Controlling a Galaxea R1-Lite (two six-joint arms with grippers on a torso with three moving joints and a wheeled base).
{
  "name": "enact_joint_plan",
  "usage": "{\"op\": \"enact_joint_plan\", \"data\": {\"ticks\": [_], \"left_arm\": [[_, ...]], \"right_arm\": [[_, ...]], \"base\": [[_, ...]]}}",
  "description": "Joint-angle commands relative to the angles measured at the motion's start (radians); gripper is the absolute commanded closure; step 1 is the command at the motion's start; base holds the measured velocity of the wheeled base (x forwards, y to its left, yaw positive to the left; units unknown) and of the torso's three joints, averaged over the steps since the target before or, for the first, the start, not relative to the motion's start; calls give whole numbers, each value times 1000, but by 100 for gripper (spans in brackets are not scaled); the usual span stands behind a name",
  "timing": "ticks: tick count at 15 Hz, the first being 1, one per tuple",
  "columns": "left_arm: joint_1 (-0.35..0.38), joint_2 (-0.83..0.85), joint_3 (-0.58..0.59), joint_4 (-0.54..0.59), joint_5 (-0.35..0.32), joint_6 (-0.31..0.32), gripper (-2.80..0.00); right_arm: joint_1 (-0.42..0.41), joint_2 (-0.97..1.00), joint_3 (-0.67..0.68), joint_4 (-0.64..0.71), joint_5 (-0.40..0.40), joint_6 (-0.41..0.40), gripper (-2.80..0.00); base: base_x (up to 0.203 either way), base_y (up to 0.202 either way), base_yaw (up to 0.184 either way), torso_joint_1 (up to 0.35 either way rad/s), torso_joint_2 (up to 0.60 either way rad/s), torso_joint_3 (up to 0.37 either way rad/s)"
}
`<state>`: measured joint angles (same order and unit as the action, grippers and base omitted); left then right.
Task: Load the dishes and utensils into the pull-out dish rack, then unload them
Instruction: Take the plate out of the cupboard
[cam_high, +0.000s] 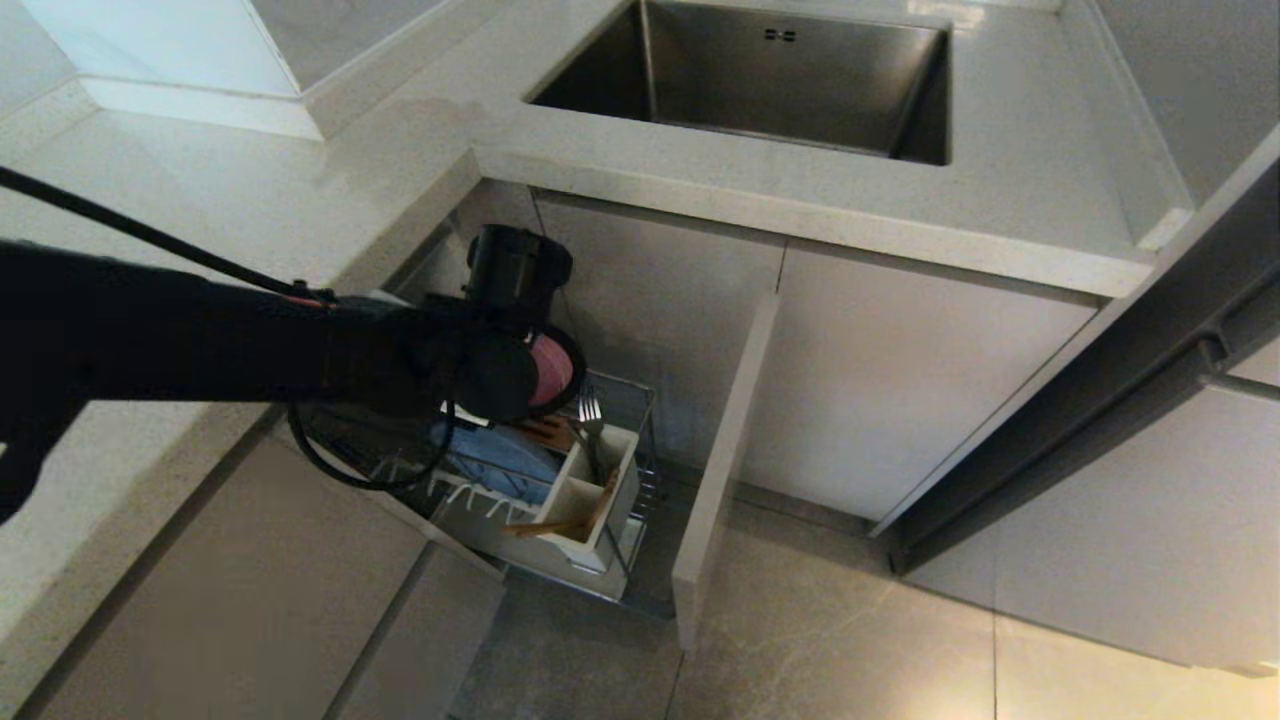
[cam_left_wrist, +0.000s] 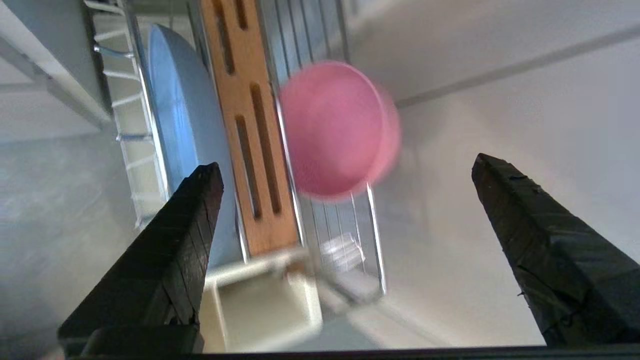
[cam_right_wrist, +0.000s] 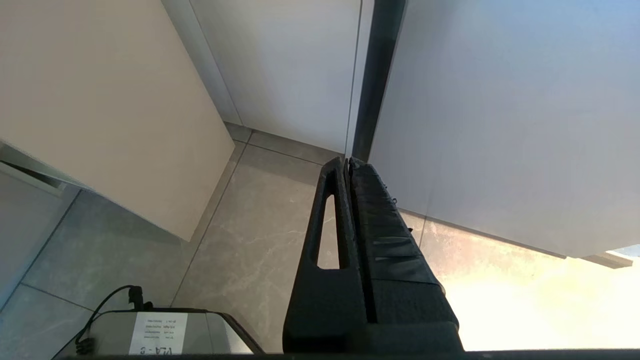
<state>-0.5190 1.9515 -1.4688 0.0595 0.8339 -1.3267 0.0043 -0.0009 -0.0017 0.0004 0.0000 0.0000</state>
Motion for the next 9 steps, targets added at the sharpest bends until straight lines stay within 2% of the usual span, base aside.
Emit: {"op": "enact_joint_plan", "data": {"ticks": [1,2,5,6,7,9], "left_arm": [[-14,-55,-42,78,-32,3,-280],[-20,-81,-56,125,-76,29,-280],[-40,-167,-54,163,-189,58,-280],[-50,-188,-52,182,-196,72,-280],[-67,-211,-51,207,-195,91,0],[-90,-269,-51,238,-190,116,0]], "right_arm": [[0,1,0,0,0,0,0],[0,1,0,0,0,0,0],[0,1,0,1,0,0,0],[0,1,0,0,0,0,0],[0,1,0,1,0,0,0],[0,1,0,1,0,0,0]], "base": [[0,0,0,0,0,0],[0,0,0,0,0,0],[0,0,0,0,0,0],[0,0,0,0,0,0],[0,0,0,0,0,0],[0,0,0,0,0,0]]}}
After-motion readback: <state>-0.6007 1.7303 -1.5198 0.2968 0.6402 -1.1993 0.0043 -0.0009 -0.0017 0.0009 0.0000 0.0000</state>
